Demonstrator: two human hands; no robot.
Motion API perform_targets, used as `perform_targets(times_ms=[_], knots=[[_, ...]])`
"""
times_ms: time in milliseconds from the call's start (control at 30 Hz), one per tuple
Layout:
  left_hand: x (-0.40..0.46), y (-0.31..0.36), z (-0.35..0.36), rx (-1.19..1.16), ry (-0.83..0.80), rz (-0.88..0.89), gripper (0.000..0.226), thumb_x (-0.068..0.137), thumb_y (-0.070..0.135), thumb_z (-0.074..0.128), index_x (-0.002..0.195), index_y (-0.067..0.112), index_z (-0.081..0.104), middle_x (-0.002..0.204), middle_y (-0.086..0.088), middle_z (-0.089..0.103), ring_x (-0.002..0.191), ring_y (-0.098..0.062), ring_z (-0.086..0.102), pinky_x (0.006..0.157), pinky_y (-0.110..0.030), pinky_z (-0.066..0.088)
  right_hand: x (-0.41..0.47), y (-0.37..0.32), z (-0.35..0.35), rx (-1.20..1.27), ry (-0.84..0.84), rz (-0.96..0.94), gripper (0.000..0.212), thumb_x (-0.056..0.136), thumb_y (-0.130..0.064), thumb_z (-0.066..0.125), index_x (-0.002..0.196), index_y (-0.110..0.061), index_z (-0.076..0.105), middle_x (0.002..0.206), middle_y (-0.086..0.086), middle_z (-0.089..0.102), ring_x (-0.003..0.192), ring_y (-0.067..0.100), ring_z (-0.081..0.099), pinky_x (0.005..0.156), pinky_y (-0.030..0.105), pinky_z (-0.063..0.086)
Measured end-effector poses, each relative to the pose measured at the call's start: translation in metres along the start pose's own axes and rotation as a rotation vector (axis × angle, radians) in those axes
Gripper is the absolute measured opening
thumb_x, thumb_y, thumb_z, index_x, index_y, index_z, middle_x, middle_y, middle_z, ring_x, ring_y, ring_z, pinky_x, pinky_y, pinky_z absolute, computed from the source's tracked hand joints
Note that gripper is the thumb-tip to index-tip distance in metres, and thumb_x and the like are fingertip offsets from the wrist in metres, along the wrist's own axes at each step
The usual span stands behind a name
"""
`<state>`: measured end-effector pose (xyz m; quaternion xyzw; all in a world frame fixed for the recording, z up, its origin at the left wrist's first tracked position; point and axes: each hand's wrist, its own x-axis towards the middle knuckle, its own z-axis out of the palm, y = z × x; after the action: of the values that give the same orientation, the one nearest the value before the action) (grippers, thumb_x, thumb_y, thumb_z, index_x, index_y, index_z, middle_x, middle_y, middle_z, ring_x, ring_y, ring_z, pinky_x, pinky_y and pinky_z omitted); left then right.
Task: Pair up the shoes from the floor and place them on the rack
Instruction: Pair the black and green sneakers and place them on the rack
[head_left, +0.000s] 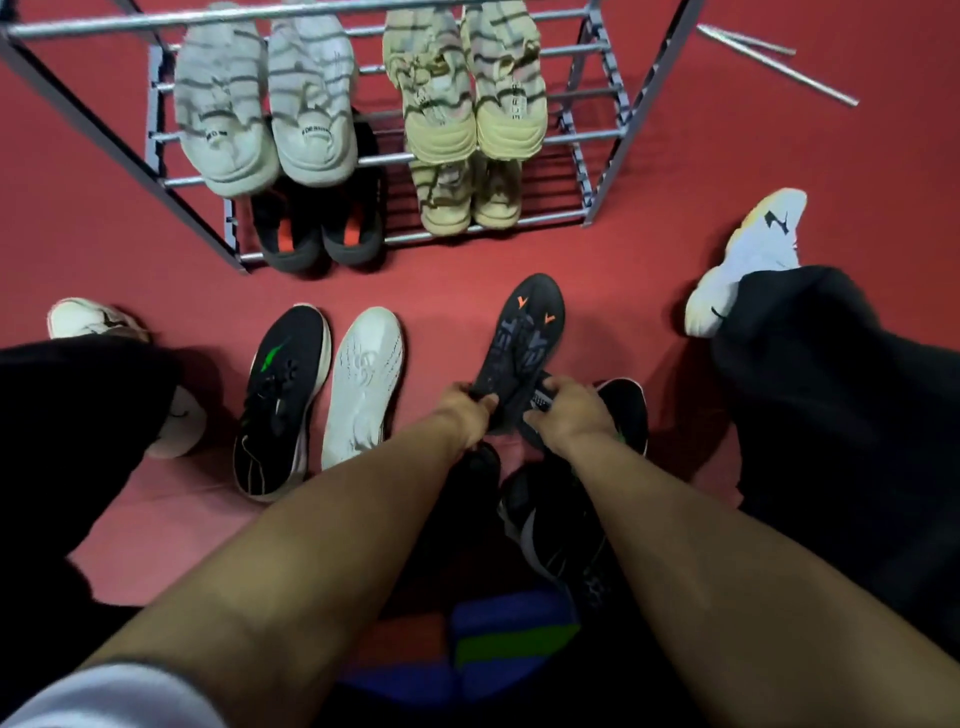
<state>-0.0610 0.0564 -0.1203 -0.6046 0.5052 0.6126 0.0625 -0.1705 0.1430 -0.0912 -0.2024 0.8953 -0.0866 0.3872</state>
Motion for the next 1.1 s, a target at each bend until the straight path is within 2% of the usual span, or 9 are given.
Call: perform_targets(times_ms=[133, 267, 400, 533, 633, 767, 933, 1000, 1100], knots=[[-0.001, -0.009, 0.005, -0.071, -0.014, -0.096, 0.035, 0.097, 0.032, 0.051, 0.124, 0.011, 0.048, 0.085, -0.012, 0.058, 0.056, -0.02, 0.047, 0.063, -0.033, 0.048, 0.003, 0.008, 0.0, -0.113, 0.071, 0.222, 0.072, 0.079, -0.043, 0.072, 0.137, -0.022, 0.037, 0.142, 0.011, 0.032, 0.13, 0.035, 0.033, 0.1, 0.049, 0.039], [0.006, -0.006, 0.01, -0.181, -0.019, -0.147, 0.036, 0.098, 0.032, 0.05, 0.122, 0.007, 0.057, 0.101, -0.011, 0.061, 0.064, -0.015, 0.055, 0.055, -0.024, 0.051, 0.021, 0.024, 0.001, 0.078, 0.031, 0.531, 0.102, 0.068, -0.045, 0.08, 0.145, -0.01, 0.022, 0.146, 0.017, 0.028, 0.133, 0.039, 0.035, 0.107, 0.045, 0.038], [0.004, -0.003, 0.006, -0.375, 0.049, -0.223, 0.017, 0.095, 0.018, 0.053, 0.107, 0.009, 0.06, 0.099, -0.011, 0.062, 0.062, -0.017, 0.058, 0.044, -0.019, 0.052, 0.058, 0.052, 0.007, 0.262, -0.064, 0.621, 0.102, 0.071, -0.049, 0.074, 0.145, 0.0, 0.025, 0.145, 0.018, 0.037, 0.132, 0.035, 0.041, 0.106, 0.038, 0.039], [-0.01, -0.014, -0.022, -0.363, 0.17, -0.253, 0.007, 0.094, 0.018, 0.055, 0.093, 0.011, 0.058, 0.079, -0.013, 0.062, 0.055, -0.024, 0.058, 0.055, -0.031, 0.055, 0.054, 0.055, 0.004, 0.552, -0.064, 0.521, 0.051, 0.094, -0.015, 0.054, 0.139, 0.001, 0.039, 0.143, 0.019, 0.043, 0.129, 0.032, 0.046, 0.089, 0.035, 0.048], [-0.011, -0.032, -0.044, -0.344, 0.223, -0.247, 0.008, 0.094, 0.024, 0.055, 0.098, 0.018, 0.057, 0.072, -0.011, 0.062, 0.054, -0.025, 0.058, 0.065, -0.04, 0.058, 0.049, 0.036, 0.006, 0.662, 0.092, 0.441, 0.012, 0.092, -0.013, 0.052, 0.104, -0.012, 0.054, 0.107, 0.011, 0.052, 0.104, 0.023, 0.056, 0.074, 0.029, 0.044], [-0.012, -0.052, -0.055, -0.399, 0.287, -0.241, 0.015, 0.092, 0.016, 0.053, 0.106, 0.019, 0.057, 0.068, -0.015, 0.059, 0.049, -0.027, 0.054, 0.051, -0.03, 0.051, 0.051, -0.003, 0.002, 0.689, 0.234, 0.251, 0.025, 0.08, -0.021, 0.063, 0.099, -0.004, 0.066, 0.089, 0.009, 0.063, 0.082, 0.022, 0.062, 0.075, 0.033, 0.052], [-0.025, -0.044, -0.055, 0.148, 0.532, -0.027, 0.037, 0.091, 0.032, 0.043, 0.115, 0.015, 0.066, 0.118, -0.014, 0.065, 0.109, -0.036, 0.061, 0.097, -0.039, 0.047, 0.05, -0.041, -0.012, 1.068, 0.052, 0.161, 0.017, 0.088, -0.023, 0.062, 0.074, -0.015, 0.058, 0.078, 0.007, 0.066, 0.074, 0.026, 0.064, 0.072, 0.043, 0.056], [-0.034, -0.029, -0.05, -0.081, 0.333, 0.032, 0.043, 0.093, 0.05, 0.042, 0.107, 0.017, 0.068, 0.109, -0.008, 0.07, 0.107, -0.03, 0.064, 0.097, -0.039, 0.048, 0.045, -0.051, -0.011, 1.177, -0.076, 0.185, 0.007, 0.093, -0.021, 0.059, 0.094, -0.014, 0.061, 0.094, 0.009, 0.07, 0.082, 0.025, 0.068, 0.07, 0.041, 0.058], [-0.048, -0.011, -0.047, -0.52, -0.057, -0.183, 0.057, 0.084, 0.071, 0.046, 0.102, 0.022, 0.071, 0.099, 0.003, 0.076, 0.095, -0.018, 0.07, 0.081, -0.037, 0.057, 0.036, -0.057, -0.012, 1.246, -0.14, 0.187, 0.028, 0.095, -0.021, 0.058, 0.12, -0.007, 0.06, 0.111, 0.01, 0.071, 0.093, 0.025, 0.069, 0.069, 0.038, 0.06]])
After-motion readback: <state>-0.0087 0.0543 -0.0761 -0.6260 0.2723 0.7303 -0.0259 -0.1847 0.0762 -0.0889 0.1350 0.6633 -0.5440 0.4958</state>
